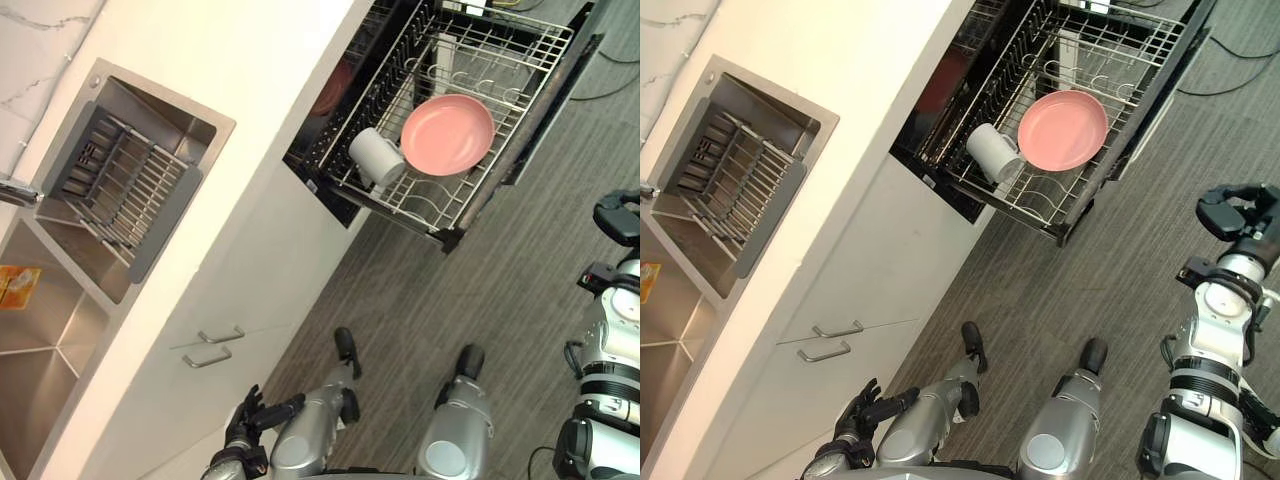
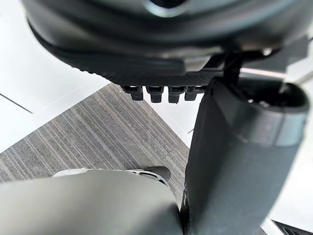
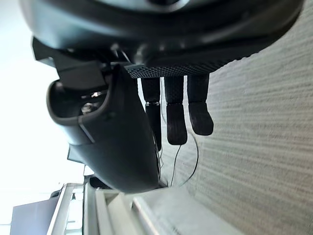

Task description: Walk over to the sink, pick up the cup, carry it to the dishwasher, place the cup inside the dishwasher, then close the dishwasher door

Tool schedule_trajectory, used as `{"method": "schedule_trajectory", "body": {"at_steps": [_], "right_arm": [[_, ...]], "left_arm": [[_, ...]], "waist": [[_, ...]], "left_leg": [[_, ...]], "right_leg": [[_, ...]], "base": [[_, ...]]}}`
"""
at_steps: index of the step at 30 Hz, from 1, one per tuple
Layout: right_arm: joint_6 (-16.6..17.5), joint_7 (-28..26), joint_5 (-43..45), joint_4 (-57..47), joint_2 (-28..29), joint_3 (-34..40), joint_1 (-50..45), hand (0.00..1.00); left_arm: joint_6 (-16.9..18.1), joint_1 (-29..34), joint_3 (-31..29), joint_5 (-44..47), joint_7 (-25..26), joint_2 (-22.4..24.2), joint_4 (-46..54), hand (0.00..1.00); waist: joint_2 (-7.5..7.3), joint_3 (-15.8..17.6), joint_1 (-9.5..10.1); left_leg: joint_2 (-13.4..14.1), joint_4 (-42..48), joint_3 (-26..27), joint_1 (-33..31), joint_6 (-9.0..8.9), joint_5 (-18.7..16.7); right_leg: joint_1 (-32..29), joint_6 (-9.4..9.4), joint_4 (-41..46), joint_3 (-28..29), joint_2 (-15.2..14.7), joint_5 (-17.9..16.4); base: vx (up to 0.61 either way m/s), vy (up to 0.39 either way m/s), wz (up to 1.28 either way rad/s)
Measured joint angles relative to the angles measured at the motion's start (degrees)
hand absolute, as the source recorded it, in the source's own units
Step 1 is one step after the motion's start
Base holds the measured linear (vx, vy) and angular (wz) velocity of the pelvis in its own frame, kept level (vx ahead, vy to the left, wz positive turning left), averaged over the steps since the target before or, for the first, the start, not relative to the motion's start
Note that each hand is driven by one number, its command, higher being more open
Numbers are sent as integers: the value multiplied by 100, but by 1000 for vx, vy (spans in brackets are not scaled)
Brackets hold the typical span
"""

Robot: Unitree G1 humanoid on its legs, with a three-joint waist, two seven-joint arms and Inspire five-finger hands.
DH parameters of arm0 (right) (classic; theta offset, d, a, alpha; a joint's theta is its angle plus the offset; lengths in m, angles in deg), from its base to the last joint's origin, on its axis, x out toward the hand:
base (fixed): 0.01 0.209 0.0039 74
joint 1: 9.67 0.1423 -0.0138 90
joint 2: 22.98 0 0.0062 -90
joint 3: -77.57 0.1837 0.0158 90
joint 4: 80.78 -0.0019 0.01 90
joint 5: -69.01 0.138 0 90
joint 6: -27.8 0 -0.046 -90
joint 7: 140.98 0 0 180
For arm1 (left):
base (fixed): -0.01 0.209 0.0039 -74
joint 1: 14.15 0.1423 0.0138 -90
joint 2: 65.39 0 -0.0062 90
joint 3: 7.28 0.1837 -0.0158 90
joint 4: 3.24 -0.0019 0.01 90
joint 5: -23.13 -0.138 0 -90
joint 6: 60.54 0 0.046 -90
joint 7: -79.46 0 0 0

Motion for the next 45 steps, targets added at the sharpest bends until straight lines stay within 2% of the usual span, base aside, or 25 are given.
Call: {"method": "schedule_trajectory", "body": {"at_steps": [4,8,12,17,22,26,27,28,34,37,38,39,41,43,45], "right_arm": [[-22,-239,103,85,-129,-308,314,0],[0,-199,234,624,-358,-347,384,0],[4,-136,371,1248,-563,-335,435,0],[-4,-130,379,1821,-838,-382,898,0],[-244,-208,774,2857,-1348,-816,1927,0],[-267,-324,813,3391,-1460,-1130,2611,0],[-329,-379,819,3524,-1473,-1216,2782,100],[-364,-345,820,3571,-1464,-1204,2860,100],[-390,-560,810,3721,-1493,-1220,2913,100],[-400,-881,1275,3646,-1244,-1120,2656,100],[-316,-1003,1494,3479,-1044,-951,2330,100],[-90,-1165,1710,3146,-581,-673,1643,100],[128,-1234,1757,2946,-35,-533,946,100],[256,-1572,2515,2884,765,-387,-94,100],[388,-1903,2888,2909,1347,-161,-874,100]], "left_arm": [[-32,7,29,49,-60,29,152,100],[-41,101,26,67,-90,55,128,100],[130,251,-75,89,-89,163,97,100],[361,379,-85,55,-101,237,44,100],[532,401,-86,-16,-126,358,-148,100],[603,507,-136,-215,-142,355,-335,100],[598,527,-156,-284,-150,354,-390,100],[596,592,-187,-381,-163,353,-433,100],[555,690,-203,-458,-296,332,-574,100],[592,664,-208,-339,-501,267,-590,100],[586,662,-229,-292,-582,228,-603,100],[581,669,-253,-200,-687,141,-622,100],[526,669,-264,-110,-777,29,-655,100],[473,659,-358,28,-873,-74,-807,100],[473,674,-500,112,-912,-120,-852,100]], "waist": [[80,40,37],[84,38,75],[95,30,96],[139,-4,164],[369,-180,479],[480,-267,678],[509,-290,755],[512,-292,823],[484,-272,835],[397,-268,862],[314,-295,894],[125,-371,935],[-109,-447,923],[-454,-456,878],[-600,-421,818]], "left_leg": [[-238,-24,-436,16,30,0],[-454,-28,-783,66,116,6],[-773,-28,-1264,155,182,73],[-1076,-26,-1798,173,273,201],[-1284,0,-2322,151,375,397],[-1327,2,-2596,81,347,484],[-1324,1,-2652,46,333,504],[-1316,1,-2698,27,319,514],[-1207,-5,-2714,32,286,507],[-1018,-26,-2540,113,239,442],[-936,-27,-2454,140,218,407],[-807,-28,-2367,160,184,362],[-677,-28,-2188,165,185,320],[-574,-24,-2055,255,170,290],[-503,-19,-1870,280,155,278]], "right_leg": [[228,109,302,-399,-315,-170],[492,212,534,-789,-584,-293],[918,354,914,-1343,-980,-526],[1324,434,1323,-1986,-1351,-774],[1724,420,1621,-2589,-1530,-980],[1858,408,1733,-2849,-1528,-1104],[1860,399,1779,-2887,-1525,-1131],[1869,390,1800,-2917,-1510,-1157],[1889,377,1750,-2912,-1372,-1163],[1877,353,1562,-2762,-1165,-1140],[1874,339,1475,-2707,-1071,-1131],[1875,314,1333,-2655,-909,-1116],[1875,291,1203,-2621,-772,-1102],[1917,283,1013,-2509,-636,-1054],[1937,281,815,-2429,-509,-975]], "base": [[-21,44,56],[-55,33,53],[-26,-16,70],[17,-70,70],[18,-97,55],[-1,-114,42],[-26,-82,24],[-27,-79,21],[-27,-50,-1],[-46,-42,-29],[-13,-70,-36],[14,-112,-35],[48,-118,-26],[84,-127,-30],[88,-106,-27]]}}
